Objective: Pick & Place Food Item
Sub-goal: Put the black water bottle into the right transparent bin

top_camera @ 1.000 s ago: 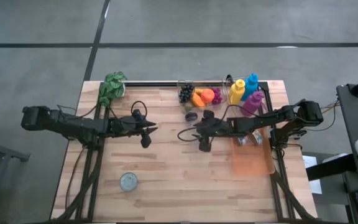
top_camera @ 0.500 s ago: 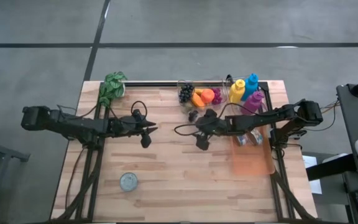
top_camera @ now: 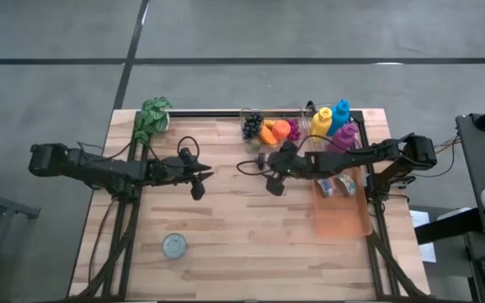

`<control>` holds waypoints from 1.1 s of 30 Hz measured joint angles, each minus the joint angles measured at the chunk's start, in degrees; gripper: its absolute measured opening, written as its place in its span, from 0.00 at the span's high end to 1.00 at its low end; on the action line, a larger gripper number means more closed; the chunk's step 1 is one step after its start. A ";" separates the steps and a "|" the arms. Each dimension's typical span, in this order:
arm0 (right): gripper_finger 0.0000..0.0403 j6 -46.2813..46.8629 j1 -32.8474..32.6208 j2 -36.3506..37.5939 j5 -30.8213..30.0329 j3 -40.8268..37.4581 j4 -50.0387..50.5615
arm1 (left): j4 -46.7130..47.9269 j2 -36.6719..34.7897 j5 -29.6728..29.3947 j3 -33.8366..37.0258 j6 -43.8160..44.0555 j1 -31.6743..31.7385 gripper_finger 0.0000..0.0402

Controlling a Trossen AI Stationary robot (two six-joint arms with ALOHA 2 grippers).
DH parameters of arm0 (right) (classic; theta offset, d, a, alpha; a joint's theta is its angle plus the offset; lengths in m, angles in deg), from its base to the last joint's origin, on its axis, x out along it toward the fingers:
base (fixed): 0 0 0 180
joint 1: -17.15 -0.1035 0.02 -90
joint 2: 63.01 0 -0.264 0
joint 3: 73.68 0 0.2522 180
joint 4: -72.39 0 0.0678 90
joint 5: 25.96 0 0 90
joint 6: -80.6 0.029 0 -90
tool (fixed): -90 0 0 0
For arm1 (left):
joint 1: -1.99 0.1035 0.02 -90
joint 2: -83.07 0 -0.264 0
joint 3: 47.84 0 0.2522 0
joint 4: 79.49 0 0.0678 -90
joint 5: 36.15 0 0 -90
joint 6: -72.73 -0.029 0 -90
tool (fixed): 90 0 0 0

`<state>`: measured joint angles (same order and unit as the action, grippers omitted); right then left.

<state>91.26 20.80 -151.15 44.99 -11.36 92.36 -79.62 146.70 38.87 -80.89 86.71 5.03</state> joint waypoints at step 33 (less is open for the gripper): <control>0.35 -40.73 -1.65 -10.23 20.52 1.68 6.73 | 0.06 -0.04 0.04 0.20 -0.24 0.00 0.73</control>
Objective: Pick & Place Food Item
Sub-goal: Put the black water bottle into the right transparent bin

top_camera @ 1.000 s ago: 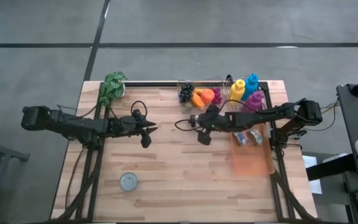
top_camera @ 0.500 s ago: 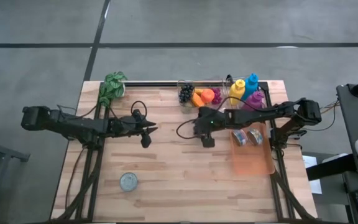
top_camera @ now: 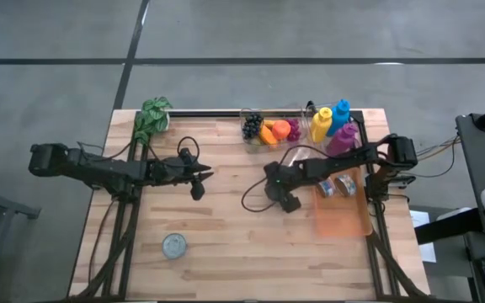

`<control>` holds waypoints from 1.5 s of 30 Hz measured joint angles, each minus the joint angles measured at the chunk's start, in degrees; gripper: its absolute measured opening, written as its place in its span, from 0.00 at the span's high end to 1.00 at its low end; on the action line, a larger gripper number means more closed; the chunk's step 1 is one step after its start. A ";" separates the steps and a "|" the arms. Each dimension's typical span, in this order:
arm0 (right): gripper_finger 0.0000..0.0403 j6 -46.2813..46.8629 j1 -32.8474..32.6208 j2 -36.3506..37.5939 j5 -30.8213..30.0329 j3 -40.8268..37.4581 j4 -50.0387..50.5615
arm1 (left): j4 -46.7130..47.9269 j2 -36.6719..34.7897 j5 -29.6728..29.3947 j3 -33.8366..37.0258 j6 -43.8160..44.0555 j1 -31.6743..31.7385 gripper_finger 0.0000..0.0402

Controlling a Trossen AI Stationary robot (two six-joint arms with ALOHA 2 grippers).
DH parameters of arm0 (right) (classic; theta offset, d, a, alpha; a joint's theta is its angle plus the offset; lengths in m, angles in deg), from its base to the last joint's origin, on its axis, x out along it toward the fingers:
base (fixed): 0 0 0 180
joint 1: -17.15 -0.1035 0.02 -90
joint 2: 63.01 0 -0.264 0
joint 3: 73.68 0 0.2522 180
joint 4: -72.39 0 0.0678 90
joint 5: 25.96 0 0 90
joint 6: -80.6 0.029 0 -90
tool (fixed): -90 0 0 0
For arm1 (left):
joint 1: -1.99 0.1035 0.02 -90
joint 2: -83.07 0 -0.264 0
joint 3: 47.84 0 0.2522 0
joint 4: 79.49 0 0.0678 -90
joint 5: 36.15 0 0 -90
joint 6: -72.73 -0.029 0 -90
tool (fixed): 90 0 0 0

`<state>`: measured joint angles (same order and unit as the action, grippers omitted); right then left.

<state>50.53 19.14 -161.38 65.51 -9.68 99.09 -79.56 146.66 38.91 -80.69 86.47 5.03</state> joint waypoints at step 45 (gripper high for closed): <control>0.38 0.53 0.01 9.27 -1.85 2.25 3.15 | -0.02 0.04 0.02 0.04 -0.22 0.01 0.73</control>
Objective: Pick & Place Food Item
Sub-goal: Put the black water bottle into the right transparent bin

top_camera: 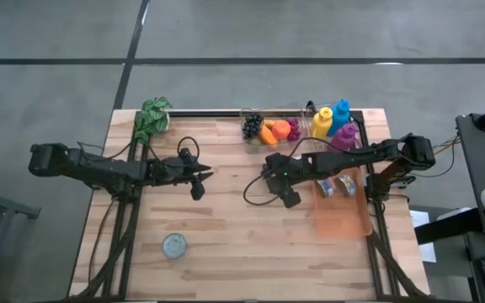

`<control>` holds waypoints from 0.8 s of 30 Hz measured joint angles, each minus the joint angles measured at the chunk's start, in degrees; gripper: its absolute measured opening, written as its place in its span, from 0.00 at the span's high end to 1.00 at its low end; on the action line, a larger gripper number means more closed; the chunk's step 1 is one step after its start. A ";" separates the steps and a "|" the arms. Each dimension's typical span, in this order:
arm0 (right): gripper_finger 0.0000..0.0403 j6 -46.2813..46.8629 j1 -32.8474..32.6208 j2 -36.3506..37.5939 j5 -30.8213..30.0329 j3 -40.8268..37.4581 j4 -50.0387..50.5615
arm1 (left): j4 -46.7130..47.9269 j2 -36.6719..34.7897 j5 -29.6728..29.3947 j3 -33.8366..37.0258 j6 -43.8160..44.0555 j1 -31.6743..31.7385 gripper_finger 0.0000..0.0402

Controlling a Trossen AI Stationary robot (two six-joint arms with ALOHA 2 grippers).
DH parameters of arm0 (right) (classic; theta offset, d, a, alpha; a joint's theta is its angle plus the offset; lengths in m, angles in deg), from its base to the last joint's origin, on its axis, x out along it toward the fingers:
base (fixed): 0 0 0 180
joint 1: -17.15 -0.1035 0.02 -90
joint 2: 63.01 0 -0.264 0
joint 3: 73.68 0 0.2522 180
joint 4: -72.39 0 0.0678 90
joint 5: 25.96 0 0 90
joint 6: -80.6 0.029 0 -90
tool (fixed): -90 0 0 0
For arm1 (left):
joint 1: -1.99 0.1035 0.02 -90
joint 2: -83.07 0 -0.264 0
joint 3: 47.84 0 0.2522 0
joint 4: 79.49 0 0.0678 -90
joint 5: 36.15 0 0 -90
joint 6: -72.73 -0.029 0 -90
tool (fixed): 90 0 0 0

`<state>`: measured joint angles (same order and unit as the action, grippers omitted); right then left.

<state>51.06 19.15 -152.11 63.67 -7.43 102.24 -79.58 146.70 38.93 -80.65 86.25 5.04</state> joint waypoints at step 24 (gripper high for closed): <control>0.40 11.84 0.15 -11.74 -3.13 15.15 9.91 | 0.17 0.00 0.00 0.02 0.00 0.01 0.73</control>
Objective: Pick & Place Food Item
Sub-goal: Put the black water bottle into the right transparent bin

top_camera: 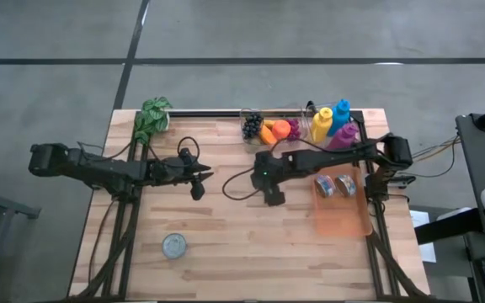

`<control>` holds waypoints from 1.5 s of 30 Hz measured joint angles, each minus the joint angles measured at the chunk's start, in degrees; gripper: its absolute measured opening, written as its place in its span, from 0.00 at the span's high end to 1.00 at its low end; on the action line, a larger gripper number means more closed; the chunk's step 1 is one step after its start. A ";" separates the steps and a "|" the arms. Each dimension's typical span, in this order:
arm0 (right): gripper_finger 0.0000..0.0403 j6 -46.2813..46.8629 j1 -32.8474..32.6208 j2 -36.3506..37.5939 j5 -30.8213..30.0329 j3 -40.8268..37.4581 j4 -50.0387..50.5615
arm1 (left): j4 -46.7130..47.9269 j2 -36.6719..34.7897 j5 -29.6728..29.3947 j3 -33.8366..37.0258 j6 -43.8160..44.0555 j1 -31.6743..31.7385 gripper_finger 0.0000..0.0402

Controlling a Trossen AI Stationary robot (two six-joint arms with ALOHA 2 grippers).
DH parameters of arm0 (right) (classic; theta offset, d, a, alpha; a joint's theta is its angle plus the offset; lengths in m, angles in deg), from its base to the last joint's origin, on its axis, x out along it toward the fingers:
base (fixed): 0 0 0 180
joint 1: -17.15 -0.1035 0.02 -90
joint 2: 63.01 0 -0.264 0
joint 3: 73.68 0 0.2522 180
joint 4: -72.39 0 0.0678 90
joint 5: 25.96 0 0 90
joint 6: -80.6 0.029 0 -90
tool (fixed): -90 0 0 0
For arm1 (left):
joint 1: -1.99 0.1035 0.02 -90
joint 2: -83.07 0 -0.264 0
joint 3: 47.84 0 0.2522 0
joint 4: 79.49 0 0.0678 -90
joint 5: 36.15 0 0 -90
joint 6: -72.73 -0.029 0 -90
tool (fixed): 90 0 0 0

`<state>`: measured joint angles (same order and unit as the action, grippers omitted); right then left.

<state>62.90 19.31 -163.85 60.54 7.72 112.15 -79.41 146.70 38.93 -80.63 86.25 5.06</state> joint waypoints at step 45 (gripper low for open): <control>0.42 1.85 0.00 -3.30 -6.21 -0.72 2.00 | 0.22 0.00 0.04 0.00 0.04 0.00 0.73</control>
<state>64.75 19.31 -167.15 54.33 7.00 114.16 -79.19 146.70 38.98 -80.63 86.29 5.06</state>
